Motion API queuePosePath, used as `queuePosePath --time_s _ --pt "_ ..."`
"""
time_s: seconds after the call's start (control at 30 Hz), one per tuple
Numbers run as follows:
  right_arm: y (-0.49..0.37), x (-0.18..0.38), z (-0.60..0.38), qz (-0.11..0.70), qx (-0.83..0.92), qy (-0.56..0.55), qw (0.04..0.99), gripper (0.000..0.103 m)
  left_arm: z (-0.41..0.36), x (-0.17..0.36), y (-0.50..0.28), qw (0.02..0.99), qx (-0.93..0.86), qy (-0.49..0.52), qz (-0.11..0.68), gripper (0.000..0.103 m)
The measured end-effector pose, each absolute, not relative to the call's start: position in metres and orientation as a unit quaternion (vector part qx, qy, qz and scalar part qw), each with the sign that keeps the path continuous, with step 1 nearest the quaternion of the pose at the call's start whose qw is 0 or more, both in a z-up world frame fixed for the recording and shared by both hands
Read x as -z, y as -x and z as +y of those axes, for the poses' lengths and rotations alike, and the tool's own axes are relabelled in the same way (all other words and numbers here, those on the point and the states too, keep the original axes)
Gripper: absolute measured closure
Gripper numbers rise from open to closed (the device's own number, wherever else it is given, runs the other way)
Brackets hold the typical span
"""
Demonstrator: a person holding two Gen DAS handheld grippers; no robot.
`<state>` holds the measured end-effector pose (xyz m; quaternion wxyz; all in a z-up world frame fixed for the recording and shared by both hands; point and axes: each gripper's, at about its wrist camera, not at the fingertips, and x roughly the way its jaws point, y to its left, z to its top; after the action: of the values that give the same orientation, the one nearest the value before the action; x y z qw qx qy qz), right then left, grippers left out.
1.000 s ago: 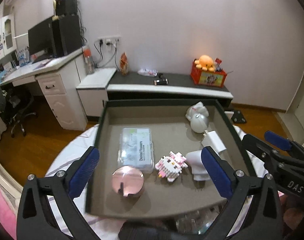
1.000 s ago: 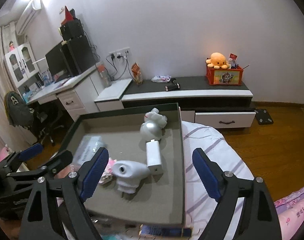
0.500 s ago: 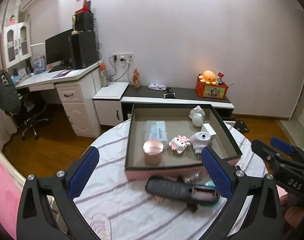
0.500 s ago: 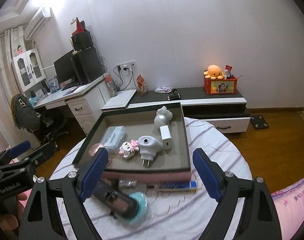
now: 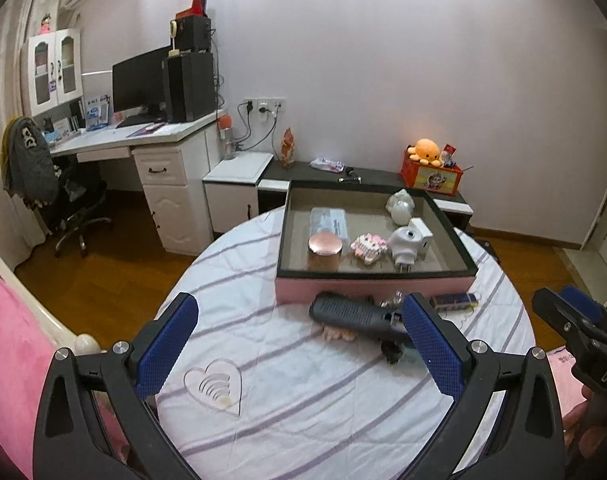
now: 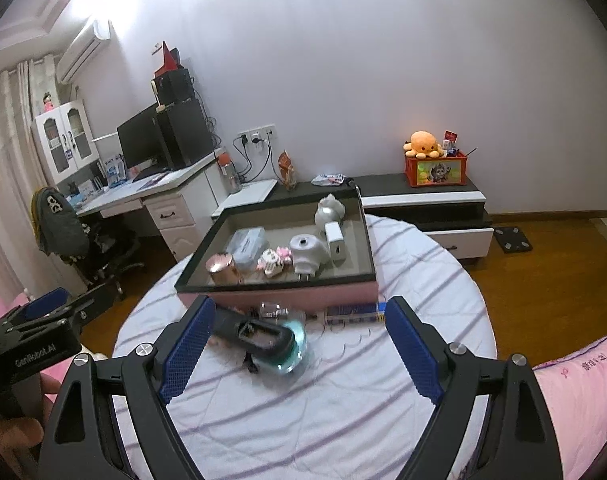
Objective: Organize rigid objects
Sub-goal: 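Lift both tools away from the tray, then grasp the blue-and-gold box with the right tool while the left tool grasps the pink block figure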
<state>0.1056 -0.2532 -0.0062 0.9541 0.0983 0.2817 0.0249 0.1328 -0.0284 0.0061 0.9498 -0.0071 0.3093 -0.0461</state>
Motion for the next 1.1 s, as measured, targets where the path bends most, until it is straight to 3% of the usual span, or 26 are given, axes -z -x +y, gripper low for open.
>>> queuePosePath --time_s 0.83,1.1 --pt "-0.089 0.014 -0.251 0.289 -0.022 -0.089 0.953 0.015 -0.032 0.006 -0.112 0.946 0.054 0.007 0.32 0.0" --pt "-0.106 0.04 -0.267 0.329 0.005 -0.089 0.94 0.015 -0.03 0.022 -0.123 0.941 0.051 0.008 0.335 0.0"
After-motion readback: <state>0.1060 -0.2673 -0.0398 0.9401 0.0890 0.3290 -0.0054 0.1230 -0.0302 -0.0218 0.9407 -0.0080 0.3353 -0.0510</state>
